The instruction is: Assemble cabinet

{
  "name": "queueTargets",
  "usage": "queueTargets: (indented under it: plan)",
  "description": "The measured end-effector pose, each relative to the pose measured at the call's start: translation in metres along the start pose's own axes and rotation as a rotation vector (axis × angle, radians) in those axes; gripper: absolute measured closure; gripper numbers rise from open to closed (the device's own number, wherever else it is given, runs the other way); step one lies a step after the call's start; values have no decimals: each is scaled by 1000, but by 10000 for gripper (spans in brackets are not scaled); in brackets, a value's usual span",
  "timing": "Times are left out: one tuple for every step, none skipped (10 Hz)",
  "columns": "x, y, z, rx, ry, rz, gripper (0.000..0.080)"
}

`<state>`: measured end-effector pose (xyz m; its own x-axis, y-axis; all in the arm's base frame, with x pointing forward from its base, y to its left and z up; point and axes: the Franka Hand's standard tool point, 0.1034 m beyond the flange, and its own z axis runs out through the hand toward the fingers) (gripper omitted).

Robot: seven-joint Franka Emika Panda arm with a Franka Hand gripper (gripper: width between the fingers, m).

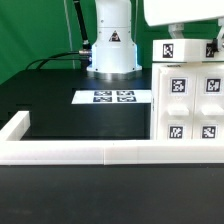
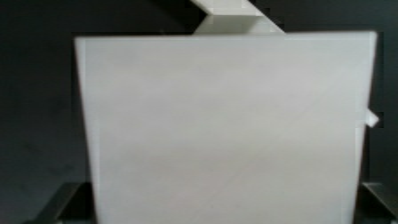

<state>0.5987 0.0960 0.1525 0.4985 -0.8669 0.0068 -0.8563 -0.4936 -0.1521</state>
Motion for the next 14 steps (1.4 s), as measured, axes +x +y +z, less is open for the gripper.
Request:
queueTargets:
  plan:
    - [0, 0, 0, 0, 0, 41, 236]
    - [0, 0, 0, 2, -4, 101, 236]
    - [1, 0, 0, 5, -12, 175, 236]
    - [1, 1, 0, 4, -19, 231, 236]
    - [1, 0, 0, 5, -25, 289, 236]
    - [1, -1, 0, 11, -27, 346, 236]
    - [1, -3, 0, 20, -27, 379, 236]
    - [-1, -7, 0, 35, -29, 466, 236]
    - [-2, -7, 0, 36, -32, 502, 236]
    - [-3, -8, 0, 39, -39, 521, 143]
    - [-4, -8, 0, 39, -40, 517, 143]
    - [-4, -8, 0, 39, -40, 500, 30]
    - [-4, -8, -3, 41, -48, 472, 30]
    - [-3, -10, -9, 51, -55, 457, 6]
